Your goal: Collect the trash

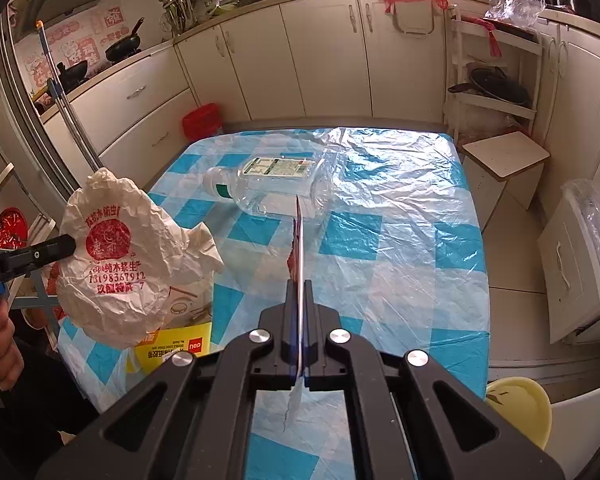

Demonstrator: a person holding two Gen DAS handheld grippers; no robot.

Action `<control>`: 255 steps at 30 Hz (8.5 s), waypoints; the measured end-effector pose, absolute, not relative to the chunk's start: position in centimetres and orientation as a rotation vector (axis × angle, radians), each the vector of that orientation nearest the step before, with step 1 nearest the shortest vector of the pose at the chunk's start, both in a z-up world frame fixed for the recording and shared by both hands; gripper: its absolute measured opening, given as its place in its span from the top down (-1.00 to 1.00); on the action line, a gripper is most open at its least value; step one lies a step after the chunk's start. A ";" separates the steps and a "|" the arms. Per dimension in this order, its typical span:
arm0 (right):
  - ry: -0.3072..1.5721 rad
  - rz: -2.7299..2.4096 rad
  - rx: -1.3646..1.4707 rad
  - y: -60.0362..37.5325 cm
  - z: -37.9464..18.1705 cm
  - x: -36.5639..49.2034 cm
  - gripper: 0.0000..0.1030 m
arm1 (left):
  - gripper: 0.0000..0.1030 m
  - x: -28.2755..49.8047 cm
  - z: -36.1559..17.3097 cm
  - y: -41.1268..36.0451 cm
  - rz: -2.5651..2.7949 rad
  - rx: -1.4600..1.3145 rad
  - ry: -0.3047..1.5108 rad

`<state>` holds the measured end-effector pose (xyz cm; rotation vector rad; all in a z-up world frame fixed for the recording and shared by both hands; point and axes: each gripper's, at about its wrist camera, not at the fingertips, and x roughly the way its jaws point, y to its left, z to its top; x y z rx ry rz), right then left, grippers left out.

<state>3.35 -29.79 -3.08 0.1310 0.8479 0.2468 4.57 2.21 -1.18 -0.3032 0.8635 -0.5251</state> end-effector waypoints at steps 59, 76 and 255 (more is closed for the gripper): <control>0.826 0.253 0.142 -31.3 -2.3 0.1 0.95 | 0.96 3.1 -0.9 2.3 -0.538 -0.340 0.801; 0.831 0.260 0.137 -31.3 -2.3 0.0 0.95 | 0.96 3.0 -0.8 2.3 -0.537 -0.336 0.802; 0.764 0.122 -0.039 -29.5 -3.2 3.0 -0.81 | -0.64 1.8 -2.6 0.7 -0.381 -0.169 0.913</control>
